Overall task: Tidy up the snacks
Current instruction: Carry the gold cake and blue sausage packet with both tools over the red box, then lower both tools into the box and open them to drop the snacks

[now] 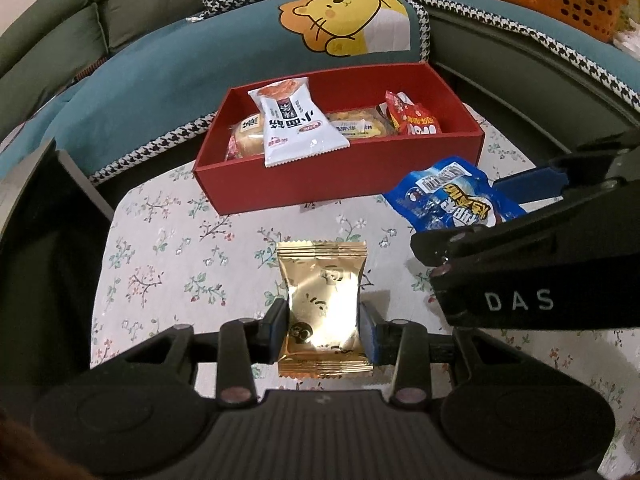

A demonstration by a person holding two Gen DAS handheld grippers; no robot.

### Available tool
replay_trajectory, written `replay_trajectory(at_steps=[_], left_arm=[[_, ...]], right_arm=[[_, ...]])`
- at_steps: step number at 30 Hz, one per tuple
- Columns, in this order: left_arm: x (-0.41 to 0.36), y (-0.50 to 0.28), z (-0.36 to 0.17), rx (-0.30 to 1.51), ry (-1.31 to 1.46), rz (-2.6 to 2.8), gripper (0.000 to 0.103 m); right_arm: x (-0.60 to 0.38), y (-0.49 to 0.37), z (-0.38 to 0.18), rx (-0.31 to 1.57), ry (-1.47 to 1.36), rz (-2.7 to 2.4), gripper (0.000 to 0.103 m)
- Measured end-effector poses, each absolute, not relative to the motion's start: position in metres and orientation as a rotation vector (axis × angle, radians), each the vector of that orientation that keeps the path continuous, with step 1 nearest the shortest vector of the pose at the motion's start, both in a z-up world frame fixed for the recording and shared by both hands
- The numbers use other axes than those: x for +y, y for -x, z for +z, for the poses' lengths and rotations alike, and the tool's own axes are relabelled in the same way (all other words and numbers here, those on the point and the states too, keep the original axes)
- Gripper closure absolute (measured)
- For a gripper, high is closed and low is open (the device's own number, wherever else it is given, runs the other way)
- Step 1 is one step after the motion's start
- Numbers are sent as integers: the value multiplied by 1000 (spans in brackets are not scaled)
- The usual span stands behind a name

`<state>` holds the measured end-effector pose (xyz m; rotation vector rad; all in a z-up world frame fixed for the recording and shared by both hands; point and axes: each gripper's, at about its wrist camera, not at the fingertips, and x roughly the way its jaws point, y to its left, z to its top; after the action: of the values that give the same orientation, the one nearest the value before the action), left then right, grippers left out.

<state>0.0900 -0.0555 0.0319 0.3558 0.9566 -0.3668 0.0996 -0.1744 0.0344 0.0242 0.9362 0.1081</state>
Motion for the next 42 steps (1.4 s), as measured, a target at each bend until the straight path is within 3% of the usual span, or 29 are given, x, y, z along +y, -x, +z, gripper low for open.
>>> replay_trajectory(at_steps=[28, 42], left_arm=[[-83, -151, 62, 879, -251, -358, 33], [-115, -227, 43, 872, -272, -335, 33]], right_arm=[[-208, -144, 58, 848, -145, 30, 28], [-236, -208, 46, 835, -158, -18, 28]])
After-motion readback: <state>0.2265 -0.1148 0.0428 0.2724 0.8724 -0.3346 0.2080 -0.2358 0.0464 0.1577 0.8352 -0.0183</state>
